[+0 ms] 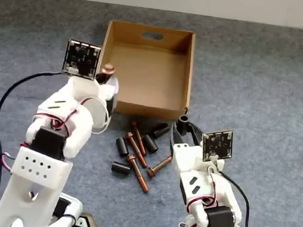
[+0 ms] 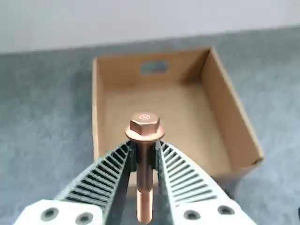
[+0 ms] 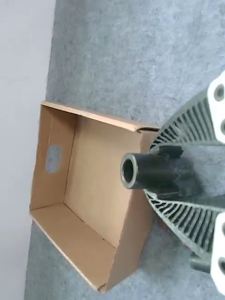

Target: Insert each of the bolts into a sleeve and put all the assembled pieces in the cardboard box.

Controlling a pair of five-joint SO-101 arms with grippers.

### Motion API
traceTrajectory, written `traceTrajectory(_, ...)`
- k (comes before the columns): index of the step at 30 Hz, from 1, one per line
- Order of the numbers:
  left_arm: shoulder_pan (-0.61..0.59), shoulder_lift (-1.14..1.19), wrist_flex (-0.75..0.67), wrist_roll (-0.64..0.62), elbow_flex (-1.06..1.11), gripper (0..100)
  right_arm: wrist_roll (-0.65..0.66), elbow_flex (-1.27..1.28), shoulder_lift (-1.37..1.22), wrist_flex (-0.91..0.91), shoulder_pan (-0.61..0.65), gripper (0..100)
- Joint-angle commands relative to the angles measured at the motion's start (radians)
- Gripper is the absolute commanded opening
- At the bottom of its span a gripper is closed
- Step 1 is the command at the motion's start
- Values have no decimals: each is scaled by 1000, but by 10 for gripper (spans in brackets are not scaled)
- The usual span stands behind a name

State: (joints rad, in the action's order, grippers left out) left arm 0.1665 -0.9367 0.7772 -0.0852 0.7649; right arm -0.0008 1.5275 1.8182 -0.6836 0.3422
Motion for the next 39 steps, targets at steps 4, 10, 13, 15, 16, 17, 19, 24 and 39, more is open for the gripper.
traceTrajectory(4,94,-39,-218,-66,-10,8,-11,-8,5,303,7,6)
traceTrajectory(10,160,-42,-443,-78,-12,8,-11,101,-1,595,7,6)
traceTrajectory(13,170,-42,-586,-78,-8,8,-11,208,8,727,7,6)
traceTrajectory(15,186,-36,-646,-78,-5,8,-9,251,8,780,7,6)
traceTrajectory(16,199,-35,-658,-78,-5,8,-8,255,8,792,7,6)
traceTrajectory(17,219,-35,-657,-78,-5,8,-8,255,8,794,7,6)
traceTrajectory(19,272,-35,-657,-80,-4,8,-11,263,8,791,7,6)
traceTrajectory(24,377,-35,-660,-78,33,10,-11,271,8,704,5,6)
traceTrajectory(39,389,-42,-661,-78,24,8,-11,271,8,579,5,6)
